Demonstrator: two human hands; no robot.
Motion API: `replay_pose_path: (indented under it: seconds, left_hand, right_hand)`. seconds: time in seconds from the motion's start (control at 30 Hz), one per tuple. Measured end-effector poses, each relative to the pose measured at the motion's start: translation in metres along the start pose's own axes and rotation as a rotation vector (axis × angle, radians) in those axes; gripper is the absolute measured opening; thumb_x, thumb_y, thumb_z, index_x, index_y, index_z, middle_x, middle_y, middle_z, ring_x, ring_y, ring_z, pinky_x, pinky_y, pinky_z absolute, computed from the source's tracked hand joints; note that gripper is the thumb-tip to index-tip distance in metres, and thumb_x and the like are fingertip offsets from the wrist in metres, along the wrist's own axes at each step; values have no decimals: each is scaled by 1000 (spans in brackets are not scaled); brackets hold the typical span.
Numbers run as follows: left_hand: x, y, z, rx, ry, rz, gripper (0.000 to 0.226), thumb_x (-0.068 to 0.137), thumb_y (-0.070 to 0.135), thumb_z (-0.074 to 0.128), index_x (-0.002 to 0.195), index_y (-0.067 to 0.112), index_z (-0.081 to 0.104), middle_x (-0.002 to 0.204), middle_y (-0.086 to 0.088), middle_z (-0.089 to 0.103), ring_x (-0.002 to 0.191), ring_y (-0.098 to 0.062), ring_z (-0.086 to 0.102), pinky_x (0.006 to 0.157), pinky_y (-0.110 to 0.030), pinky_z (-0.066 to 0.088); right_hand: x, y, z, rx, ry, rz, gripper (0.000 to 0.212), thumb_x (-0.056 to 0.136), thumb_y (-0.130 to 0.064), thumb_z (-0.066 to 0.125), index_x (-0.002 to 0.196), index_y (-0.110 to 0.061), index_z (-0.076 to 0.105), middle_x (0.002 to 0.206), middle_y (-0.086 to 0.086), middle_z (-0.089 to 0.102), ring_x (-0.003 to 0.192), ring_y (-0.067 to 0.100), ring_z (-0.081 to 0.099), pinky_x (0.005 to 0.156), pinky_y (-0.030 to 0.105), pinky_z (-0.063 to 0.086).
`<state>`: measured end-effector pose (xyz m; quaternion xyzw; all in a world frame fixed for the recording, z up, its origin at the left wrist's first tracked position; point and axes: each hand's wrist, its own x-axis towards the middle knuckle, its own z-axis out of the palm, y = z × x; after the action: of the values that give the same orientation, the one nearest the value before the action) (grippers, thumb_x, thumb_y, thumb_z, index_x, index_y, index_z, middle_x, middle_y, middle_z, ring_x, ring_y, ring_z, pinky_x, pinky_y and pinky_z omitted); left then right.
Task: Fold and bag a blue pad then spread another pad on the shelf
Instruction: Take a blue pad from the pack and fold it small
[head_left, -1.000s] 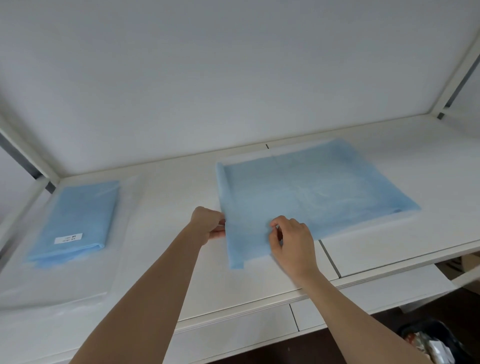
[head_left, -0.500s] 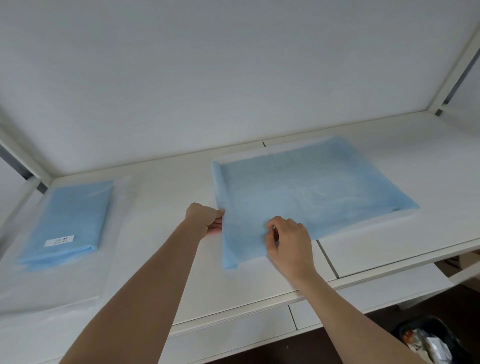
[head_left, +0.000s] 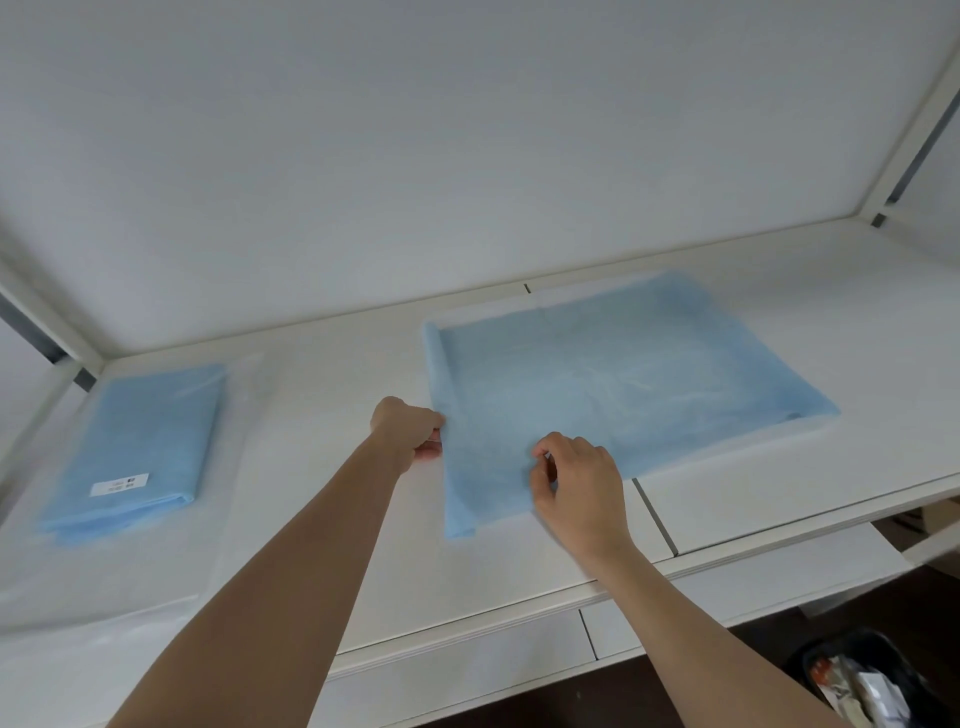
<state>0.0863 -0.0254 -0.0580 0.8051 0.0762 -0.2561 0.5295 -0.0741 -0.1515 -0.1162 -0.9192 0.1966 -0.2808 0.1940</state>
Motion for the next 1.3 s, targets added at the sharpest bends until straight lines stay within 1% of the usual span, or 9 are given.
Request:
replay_pose_path:
  seconds: [0.3,0.4,0.57,0.67,0.8,0.87,0.97,1.13,1.3]
  left_hand:
    - [3,7,-3,-65,-2,25,16,83,8,69,83,2,54,72,-12,61,57,-20,58,53,-28,52]
    - [4,4,1,-131,11,28,19,87,15,66,81,1,56,73,-12,61,57,-20,57,45,-23,52]
    - [10,1,3,-132,34,-6,15,85,2,62,72,1,55,70,-12,61,57,-20,59,35,-18,48]
    - [13,3,2,-109,15,-26,15,86,7,66,76,0,57,72,-12,63,59,-20,60,38,-21,51]
    - [17,5,2,-86,3,-39,17,87,11,66,76,1,58,72,-11,63,59,-19,61,50,-27,56]
    - [20,6,2,-77,7,-36,18,85,11,69,75,1,57,72,-12,64,60,-20,61,57,-31,55]
    - [23,7,2,-42,25,-27,23,82,13,74,72,1,57,71,-13,63,58,-20,59,52,-29,51]
    - [25,12,-1,-3,-1,-51,20,79,12,76,76,1,60,70,-13,63,54,-19,56,52,-28,49]
    - [31,15,1,-99,12,-93,22,92,13,59,73,3,58,68,-9,61,56,-19,56,52,-28,47]
  right_hand:
    - [-1,1,1,-1,-6,-1,7,75,-11,56,78,-18,58,54,-6,48,54,18,47,59,30,38]
    - [-1,0,0,4,5,-2,7,75,-12,55,77,-18,59,53,-7,48,53,17,47,58,28,36]
    - [8,-4,-6,31,-103,64,11,79,-18,51,86,-20,60,56,-8,53,57,19,55,58,26,36]
    - [25,-4,-8,6,-273,145,13,87,-20,48,95,-21,59,73,-5,62,78,23,61,65,29,41]
    - [42,0,-3,-90,-218,54,25,84,-18,53,106,-18,64,102,0,60,103,23,53,80,33,40]
    - [50,1,-2,-117,-314,29,37,86,-24,52,123,-23,56,125,-3,53,119,20,44,95,33,33]
    - [56,3,-3,-175,-425,10,49,90,-31,48,139,-29,41,150,-7,32,139,16,25,113,38,15]
    - [58,6,-3,-143,-570,50,50,95,-34,40,145,-33,33,157,-9,19,145,14,15,118,43,10]
    - [65,5,-6,-129,-647,82,50,96,-35,40,145,-33,32,158,-9,18,145,16,14,119,42,11]
